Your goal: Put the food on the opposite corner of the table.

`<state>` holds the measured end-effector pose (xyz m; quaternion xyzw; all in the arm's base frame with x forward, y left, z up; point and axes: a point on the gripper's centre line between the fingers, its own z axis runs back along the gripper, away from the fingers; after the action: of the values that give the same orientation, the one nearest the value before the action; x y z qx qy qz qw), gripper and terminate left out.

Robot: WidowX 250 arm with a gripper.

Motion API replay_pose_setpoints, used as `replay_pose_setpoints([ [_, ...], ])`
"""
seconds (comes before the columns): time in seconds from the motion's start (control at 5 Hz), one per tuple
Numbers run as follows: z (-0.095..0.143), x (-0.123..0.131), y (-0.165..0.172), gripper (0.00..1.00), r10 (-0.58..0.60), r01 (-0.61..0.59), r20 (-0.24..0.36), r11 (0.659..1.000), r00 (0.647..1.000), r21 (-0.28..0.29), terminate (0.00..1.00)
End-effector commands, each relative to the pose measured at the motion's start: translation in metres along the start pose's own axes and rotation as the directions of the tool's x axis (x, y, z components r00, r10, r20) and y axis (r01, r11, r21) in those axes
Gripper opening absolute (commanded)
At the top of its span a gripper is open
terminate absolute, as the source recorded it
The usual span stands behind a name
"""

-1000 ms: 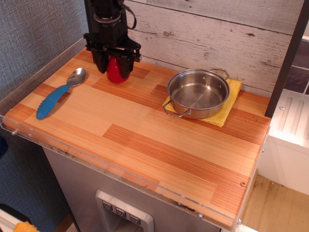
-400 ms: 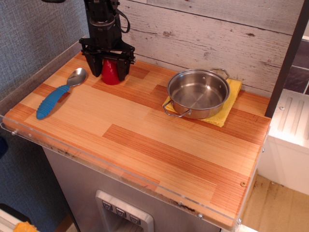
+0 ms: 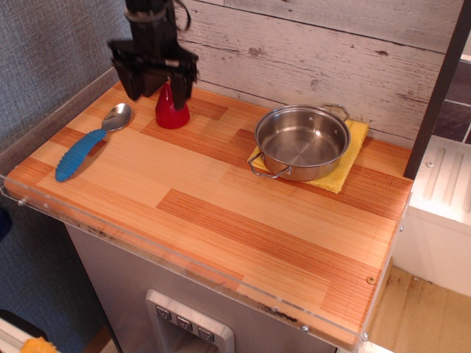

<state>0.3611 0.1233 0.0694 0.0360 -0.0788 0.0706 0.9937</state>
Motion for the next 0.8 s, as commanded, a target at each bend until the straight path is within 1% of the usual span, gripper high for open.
replay_pose_setpoints([
  [0.0, 0.054, -0.041, -0.033, 1.00, -0.092, 0.092, -0.002, 0.996, 0.996, 0.007, 0.00],
  [0.2, 0.043, -0.054, -0.050, 1.00, -0.172, 0.171, -0.036, 0.985, 0.985, -0.023, 0.00],
  [0.4, 0.037, -0.060, -0.055, 1.00, -0.209, 0.206, -0.040, 0.977, 0.977, -0.058, 0.00],
  [0.6, 0.037, -0.060, -0.055, 1.00, -0.209, 0.206, -0.040, 0.977, 0.977, -0.058, 0.00],
])
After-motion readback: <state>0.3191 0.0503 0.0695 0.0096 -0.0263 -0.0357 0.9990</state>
